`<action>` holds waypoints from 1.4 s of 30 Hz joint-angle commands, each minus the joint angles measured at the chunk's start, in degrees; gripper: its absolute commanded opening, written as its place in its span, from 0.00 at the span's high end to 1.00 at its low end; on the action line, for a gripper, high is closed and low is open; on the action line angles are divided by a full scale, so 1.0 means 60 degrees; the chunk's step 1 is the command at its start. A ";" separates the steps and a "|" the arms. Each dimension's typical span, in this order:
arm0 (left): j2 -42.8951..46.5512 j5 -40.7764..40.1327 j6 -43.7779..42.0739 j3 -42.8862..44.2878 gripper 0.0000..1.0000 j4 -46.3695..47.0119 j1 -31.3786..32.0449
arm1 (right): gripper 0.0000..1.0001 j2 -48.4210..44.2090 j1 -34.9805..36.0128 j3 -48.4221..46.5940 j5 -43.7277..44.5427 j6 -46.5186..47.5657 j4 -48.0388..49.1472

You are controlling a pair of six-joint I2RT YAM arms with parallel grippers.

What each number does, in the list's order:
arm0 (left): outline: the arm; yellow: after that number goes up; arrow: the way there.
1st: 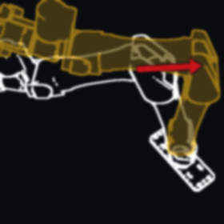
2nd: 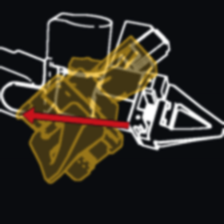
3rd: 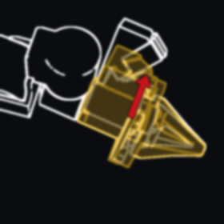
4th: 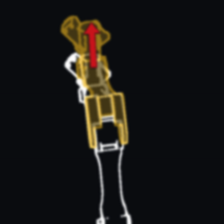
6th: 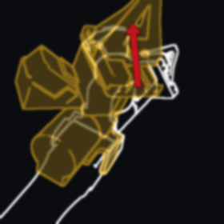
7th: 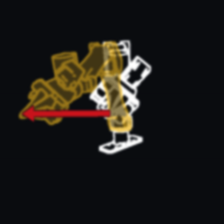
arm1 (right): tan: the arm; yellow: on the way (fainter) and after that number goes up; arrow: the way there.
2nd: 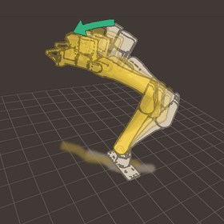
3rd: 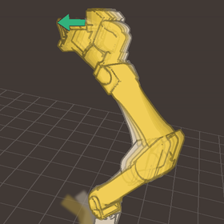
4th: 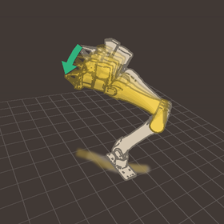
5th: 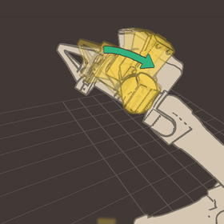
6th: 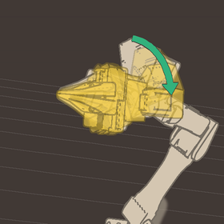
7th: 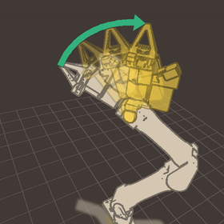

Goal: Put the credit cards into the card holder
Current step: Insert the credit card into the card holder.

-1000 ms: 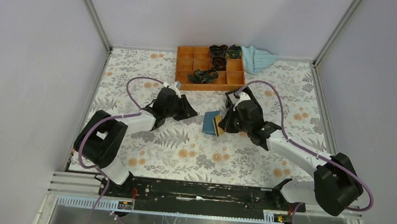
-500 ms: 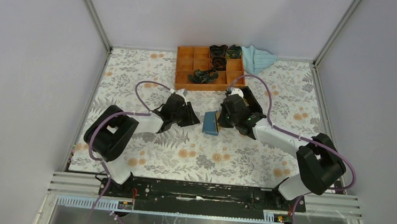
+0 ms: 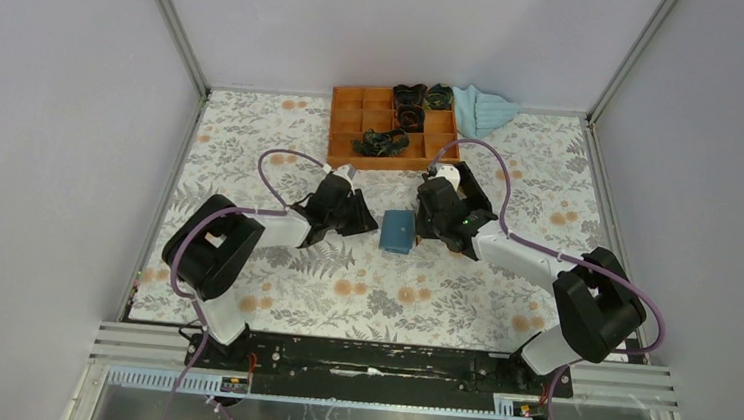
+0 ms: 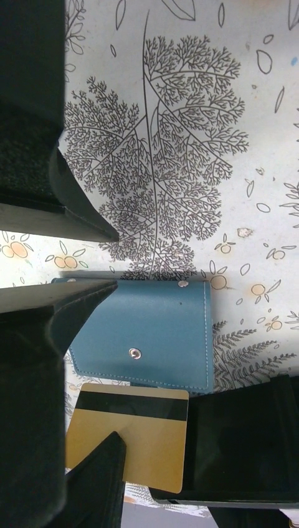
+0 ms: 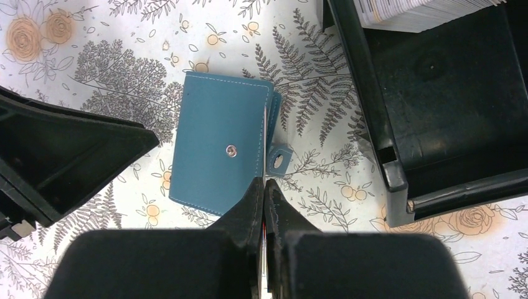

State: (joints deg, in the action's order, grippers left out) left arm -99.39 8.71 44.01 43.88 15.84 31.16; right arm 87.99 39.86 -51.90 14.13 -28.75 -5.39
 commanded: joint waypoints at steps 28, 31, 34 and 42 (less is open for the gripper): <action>-0.0270 -0.0166 -0.0186 0.0161 0.65 0.0200 0.0183 | 1.00 0.0524 -0.0032 0.0477 -0.0289 -0.0707 0.1233; -0.0305 -0.0162 -0.0186 0.0186 0.65 0.0203 0.0205 | 1.00 0.0569 -0.0072 0.0544 -0.0353 -0.0816 0.1375; -0.0360 -0.0143 -0.0177 0.0201 0.66 0.0204 0.0227 | 1.00 0.0608 -0.0129 0.0651 -0.0498 -0.0908 0.1581; -0.0423 -0.0142 -0.0186 0.0173 0.66 0.0216 0.0264 | 1.00 0.0526 -0.0255 0.0959 -0.0874 -0.1136 0.2187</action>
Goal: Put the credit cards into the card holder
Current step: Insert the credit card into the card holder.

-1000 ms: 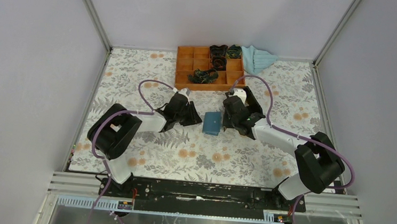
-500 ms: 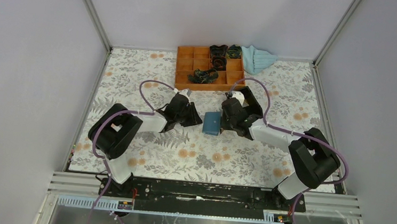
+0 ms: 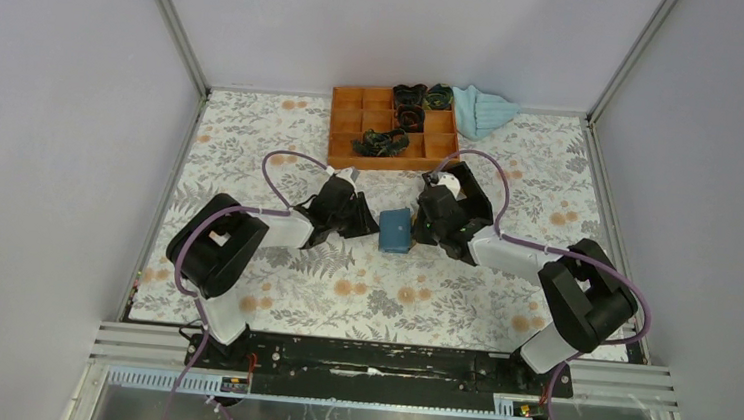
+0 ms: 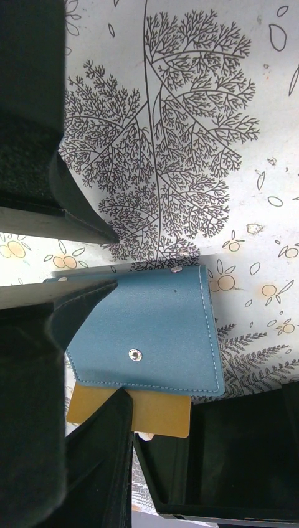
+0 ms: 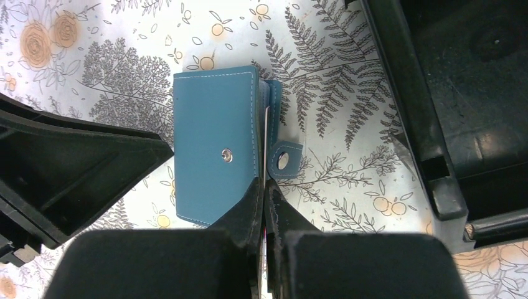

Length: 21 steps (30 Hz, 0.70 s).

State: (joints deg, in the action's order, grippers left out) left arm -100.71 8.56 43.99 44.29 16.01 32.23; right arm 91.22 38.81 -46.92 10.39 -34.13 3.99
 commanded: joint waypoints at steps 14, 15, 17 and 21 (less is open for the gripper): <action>-0.0156 -0.0182 -0.0197 -0.0071 0.67 0.0178 0.0120 | 1.00 -0.0563 -0.0081 0.0367 -0.0383 -0.0319 0.0961; -0.0163 -0.0183 -0.0199 -0.0076 0.67 0.0174 0.0122 | 1.00 -0.0600 -0.0081 0.0375 -0.0375 -0.0314 0.0965; -0.0150 -0.0199 -0.0194 -0.0087 0.67 0.0173 0.0124 | 1.00 -0.0667 -0.0081 0.0398 -0.0357 -0.0313 0.0961; -0.0158 -0.0197 -0.0183 -0.0099 0.67 0.0177 0.0122 | 1.00 -0.0812 -0.0081 0.0393 -0.0316 -0.0325 0.0936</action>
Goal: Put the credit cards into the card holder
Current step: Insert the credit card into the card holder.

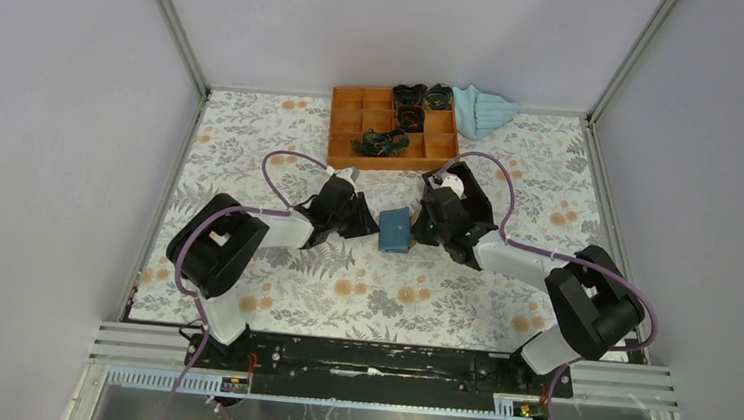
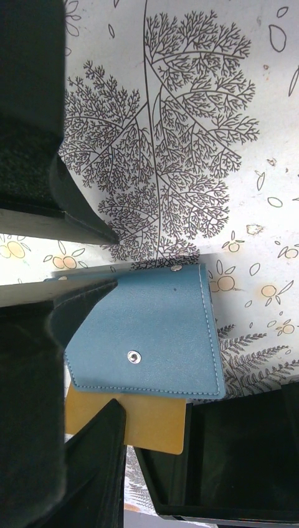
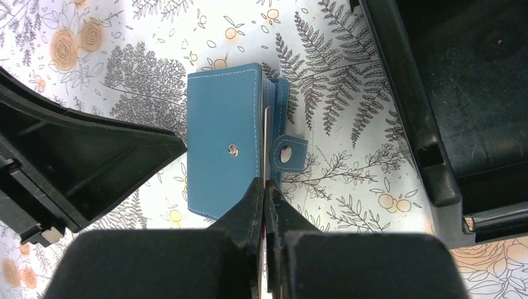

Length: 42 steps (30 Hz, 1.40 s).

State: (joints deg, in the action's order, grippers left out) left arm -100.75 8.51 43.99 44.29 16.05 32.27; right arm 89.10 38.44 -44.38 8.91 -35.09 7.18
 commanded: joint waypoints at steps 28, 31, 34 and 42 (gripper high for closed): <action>-0.0140 -0.0230 -0.0198 -0.0133 0.68 0.0082 0.0140 | 1.00 -0.0736 -0.0019 -0.0341 -0.0070 0.0018 0.0137; -0.0129 -0.0240 -0.0212 -0.0147 0.68 0.0082 0.0151 | 1.00 -0.0785 -0.0019 -0.0323 -0.0045 0.0018 0.0136; -0.0138 -0.0225 -0.0198 -0.0154 0.68 0.0094 0.0145 | 1.00 -0.0787 -0.0019 -0.0322 -0.0115 -0.0021 0.0171; -0.0086 -0.0199 -0.0225 -0.0227 0.68 0.0133 0.0160 | 1.00 -0.0811 -0.0017 -0.0242 -0.0327 -0.0126 0.0447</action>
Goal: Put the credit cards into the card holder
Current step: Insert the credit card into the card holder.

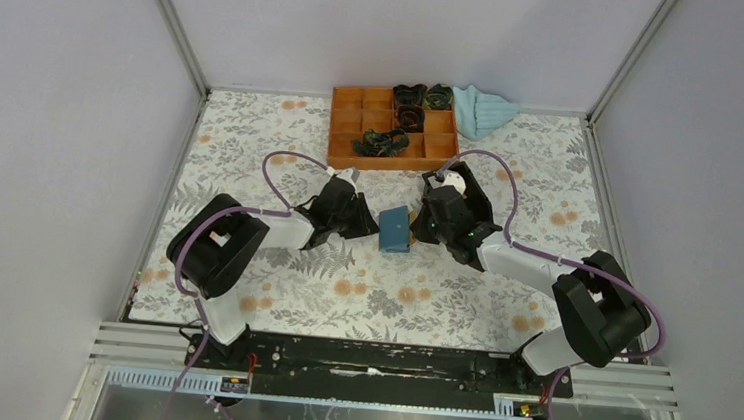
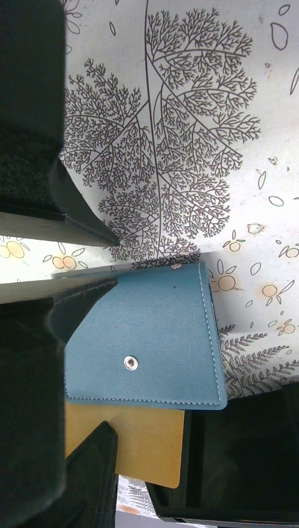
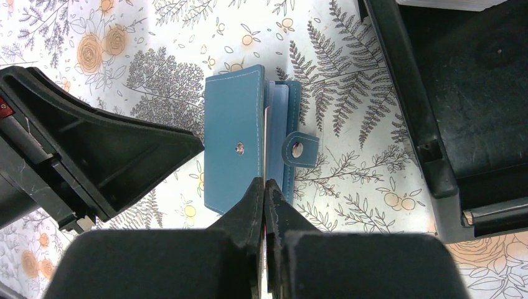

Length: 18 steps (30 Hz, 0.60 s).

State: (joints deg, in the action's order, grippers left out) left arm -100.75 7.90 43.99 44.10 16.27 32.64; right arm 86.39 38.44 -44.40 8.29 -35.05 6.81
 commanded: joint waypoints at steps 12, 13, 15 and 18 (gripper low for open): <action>-0.0069 0.0187 -0.0215 -0.0421 0.69 0.0406 0.0097 | 1.00 -0.0203 0.0140 -0.0130 -0.0888 -0.0508 0.1395; -0.0072 0.0213 -0.0212 -0.0445 0.69 0.0428 0.0097 | 1.00 -0.0159 0.0162 -0.0129 -0.0909 -0.0528 0.1458; -0.0063 0.0229 -0.0212 -0.0457 0.69 0.0430 0.0097 | 1.00 -0.0107 0.0188 -0.0146 -0.0916 -0.0531 0.1494; -0.0025 0.0203 -0.0239 -0.0492 0.69 0.0418 0.0093 | 1.00 -0.0075 0.0276 -0.0235 -0.0828 -0.0449 0.1386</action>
State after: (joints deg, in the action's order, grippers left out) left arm -100.75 8.75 43.97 42.72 18.90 32.64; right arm 86.35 38.94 -44.38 3.68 -37.41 12.23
